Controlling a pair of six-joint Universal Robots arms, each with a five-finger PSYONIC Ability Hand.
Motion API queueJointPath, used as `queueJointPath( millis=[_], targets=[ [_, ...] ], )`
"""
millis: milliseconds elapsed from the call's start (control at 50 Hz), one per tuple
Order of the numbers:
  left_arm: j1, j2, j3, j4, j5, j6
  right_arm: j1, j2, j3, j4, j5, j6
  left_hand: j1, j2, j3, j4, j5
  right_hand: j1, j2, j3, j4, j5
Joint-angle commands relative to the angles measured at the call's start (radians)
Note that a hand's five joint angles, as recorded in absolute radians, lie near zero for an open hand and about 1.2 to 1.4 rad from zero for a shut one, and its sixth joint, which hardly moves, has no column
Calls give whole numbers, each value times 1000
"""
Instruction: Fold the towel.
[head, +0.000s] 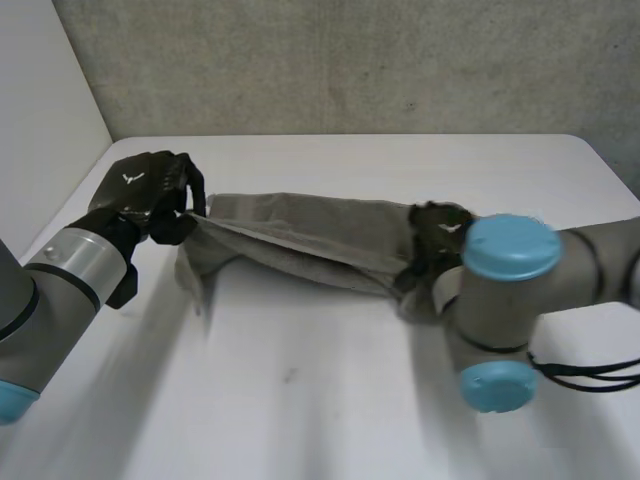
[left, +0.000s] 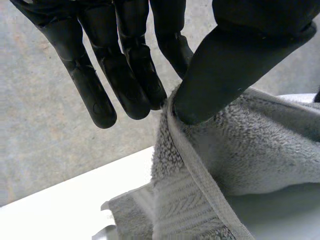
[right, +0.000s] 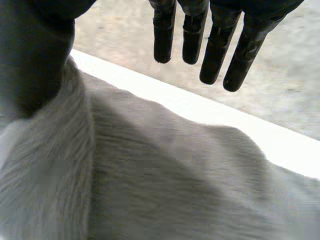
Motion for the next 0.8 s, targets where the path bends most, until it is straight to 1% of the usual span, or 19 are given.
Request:
queueJointPath(
  millis=[20,40,60,100,140,240,280,460,480,500,540,560,620,680,700,740,760,780,800],
  targets=[
    [14,-5,-6,1,0,0,-113,-130,136,-33,-114,-27,201,179,180,178,189,96,107,91,95,94],
    [14,-6,-6,2,-1,0,-130,-150,157,-33,-146,-27,201,179,180,178,189,119,130,114,119,117],
    [14,-6,-6,2,-1,0,-130,-150,157,-33,-147,-27,201,179,180,178,189,119,130,115,119,117],
    [14,-9,-6,2,-1,0,-171,-171,185,-33,-198,-27,201,179,180,178,189,218,229,214,218,217],
    [14,-11,-6,2,-1,0,-194,-174,194,-33,-222,-25,201,179,180,178,189,268,279,264,268,267],
    [12,-11,-9,2,-1,0,-227,-155,205,-23,-294,-27,201,179,180,178,189,375,385,370,374,373],
    [11,-11,-13,2,-1,0,-228,-119,207,-17,-327,-27,201,179,180,178,189,410,421,405,409,408],
    [5,-11,-21,2,0,0,-221,-87,204,28,-358,-22,201,179,180,178,189,442,453,438,442,440],
    [3,-11,-21,2,0,0,-221,-86,204,29,-360,-22,201,179,180,178,189,544,555,539,544,542],
    [3,-11,-21,2,0,0,-221,-86,204,29,-360,-22,201,179,180,178,189,545,556,540,545,543],
    [3,-13,-21,2,0,0,-222,-90,204,31,-363,-22,201,179,180,178,189,993,1004,989,993,992],
    [3,-13,-21,2,0,0,-222,-90,204,31,-363,-22,201,179,180,178,189,996,1007,991,996,994],
    [3,-11,-21,1,0,2,-231,-118,202,34,-374,-22,201,179,180,178,189,996,1007,991,996,994],
    [-2,4,-18,-2,-1,8,-256,-254,210,39,-433,-27,201,179,180,178,189,996,1007,991,996,994],
    [-2,4,-18,-2,-1,8,-256,-254,210,39,-433,-27,201,179,180,178,189,996,1007,991,996,994],
    [-5,42,-15,-8,2,13,-314,-364,201,69,-476,-30,201,179,180,178,189,996,1007,991,996,994],
    [-5,43,-15,-8,2,13,-314,-365,200,69,-476,-30,201,179,180,178,189,996,1007,991,996,994],
    [-3,85,-12,-10,3,14,-339,-436,190,110,-505,-42,201,179,180,178,189,996,1007,991,996,994],
    [-3,86,-12,-10,3,14,-339,-437,190,111,-506,-42,201,179,180,178,189,996,1007,991,996,994]
  ],
)
